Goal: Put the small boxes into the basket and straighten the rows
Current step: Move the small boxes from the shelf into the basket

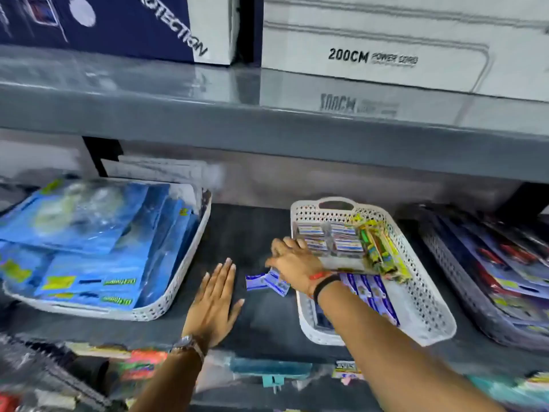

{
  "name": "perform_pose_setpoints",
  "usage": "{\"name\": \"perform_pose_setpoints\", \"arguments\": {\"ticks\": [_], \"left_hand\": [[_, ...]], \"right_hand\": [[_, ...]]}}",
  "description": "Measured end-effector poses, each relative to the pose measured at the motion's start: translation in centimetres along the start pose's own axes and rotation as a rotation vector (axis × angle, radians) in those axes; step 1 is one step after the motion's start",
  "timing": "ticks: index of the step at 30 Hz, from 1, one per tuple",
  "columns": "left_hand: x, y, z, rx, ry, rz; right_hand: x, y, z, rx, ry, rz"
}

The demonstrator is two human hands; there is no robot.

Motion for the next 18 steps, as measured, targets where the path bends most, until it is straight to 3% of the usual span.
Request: {"name": "perform_pose_setpoints", "arguments": {"ticks": [3,7,11,14,18], "left_hand": [[1.3,0.1,0.6,-0.071,0.028,-0.111],[3.0,-2.2,1.2,0.006,0.080,-0.135],[3.6,-3.0,1.2,0.051,0.119,-0.153],[3.6,-2.8,1.3,0.057,0.119,-0.155],[3.3,-2.4,1.2,0.042,0.122,-0.166]], "right_hand": [[0.2,-1.4,1.3,0.118,0.027,-0.056],[-0.5,-2.8,2.6,0.231,-0.002,-0.084],[-0.7,-2.9,3.1,0.227,-0.020,-0.009],[-1.8,-1.2,2.8,0.154,-0.057,0.236],[-5.0,1.4,0.1,0.017,-0.100,0.775]]}}
Point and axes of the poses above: each hand's wrist, its own z-axis towards the middle knuckle, its own y-axis out of the back of the hand, x = y × z, the point moved 9 cm from there along z, towards the middle knuckle, and after that the axes turned 12 degrees about -z, right-handed, at the moved point
